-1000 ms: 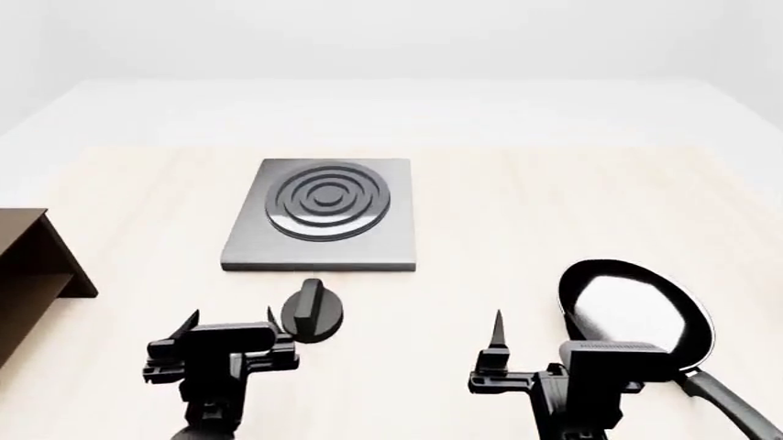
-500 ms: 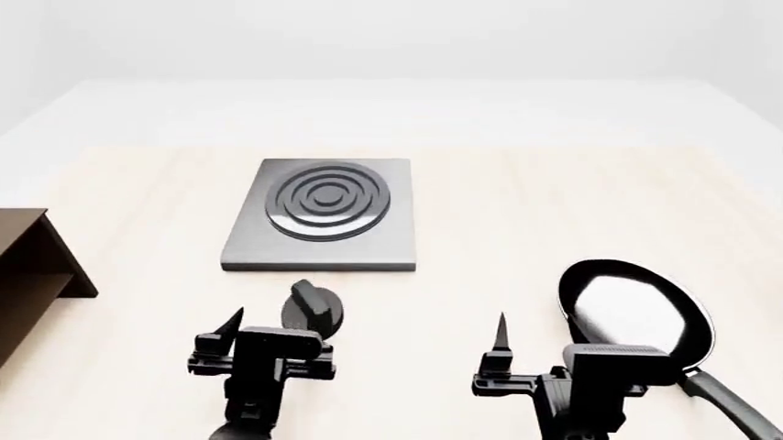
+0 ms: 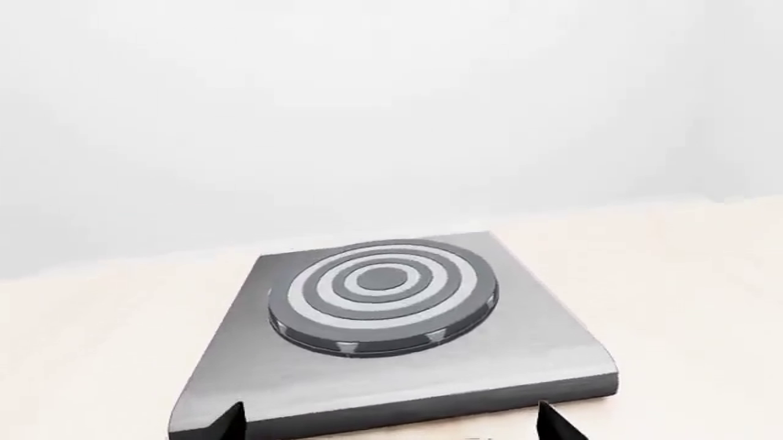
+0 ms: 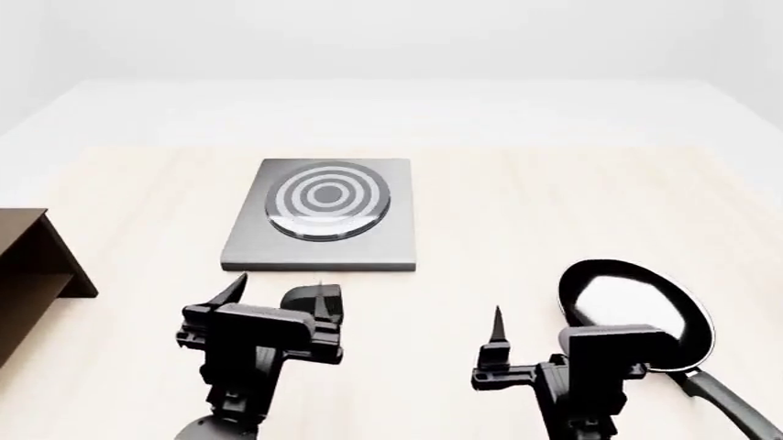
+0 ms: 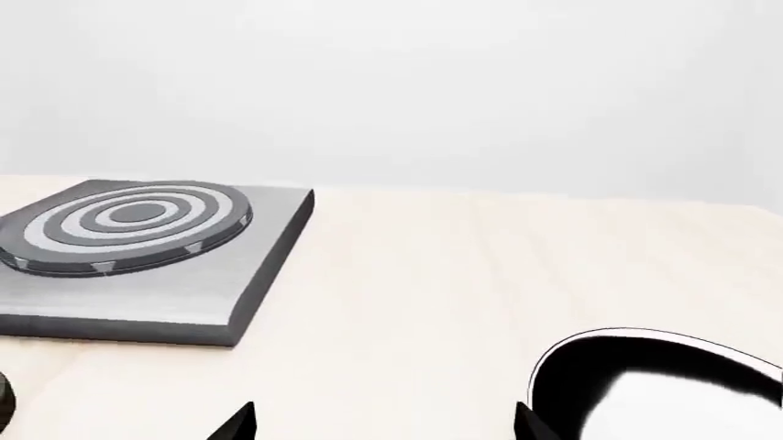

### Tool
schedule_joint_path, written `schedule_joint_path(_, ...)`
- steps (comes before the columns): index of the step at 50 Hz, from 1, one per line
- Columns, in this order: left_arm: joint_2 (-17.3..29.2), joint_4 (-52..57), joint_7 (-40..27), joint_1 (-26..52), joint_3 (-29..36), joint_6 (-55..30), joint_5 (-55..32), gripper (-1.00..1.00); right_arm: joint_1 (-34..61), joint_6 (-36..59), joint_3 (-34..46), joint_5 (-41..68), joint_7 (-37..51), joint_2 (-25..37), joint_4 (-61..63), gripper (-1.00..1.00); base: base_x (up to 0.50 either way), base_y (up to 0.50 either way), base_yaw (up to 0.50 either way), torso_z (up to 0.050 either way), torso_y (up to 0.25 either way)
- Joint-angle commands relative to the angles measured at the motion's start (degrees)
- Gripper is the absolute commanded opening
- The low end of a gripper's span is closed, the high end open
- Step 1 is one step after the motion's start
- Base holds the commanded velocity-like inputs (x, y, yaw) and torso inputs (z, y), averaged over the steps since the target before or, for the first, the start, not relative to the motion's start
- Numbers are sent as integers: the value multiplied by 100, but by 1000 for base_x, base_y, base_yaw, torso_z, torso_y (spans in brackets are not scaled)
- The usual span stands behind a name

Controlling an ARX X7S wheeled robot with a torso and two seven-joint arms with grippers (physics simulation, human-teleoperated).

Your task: Turn on the stove and put the frying pan on it.

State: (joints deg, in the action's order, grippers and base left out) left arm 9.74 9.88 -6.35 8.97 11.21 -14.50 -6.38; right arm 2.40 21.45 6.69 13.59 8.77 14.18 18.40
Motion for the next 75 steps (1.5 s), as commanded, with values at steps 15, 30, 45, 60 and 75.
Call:
schedule_joint_path(15,360,511,47,-247,-275,-39,-232,100,2000,4412,274,809,-1312,2720,2989,100,0,0,0,0,0)
schedule_joint_path(30,468,923,-50,-228,-479,-190,-427,100,2919,6324,1674,622,-1778,4377,1814,100,0,0,0,0,0)
schedule_joint_path(45,496,819,-82,-211,-415,-123,-422,100,2832,6315,2447,986,-2564,5423,1193,100,0,0,0,0,0)
schedule_joint_path(60,500,685,-116,-244,-335,-11,-406,100,2413,5710,2380,763,-2264,5268,25,100,0,0,0,0,0)
schedule_joint_path(75,507,574,-181,-264,-247,79,-348,100,2553,4889,2723,328,-2153,4700,-1158,100,0,0,0,0,0)
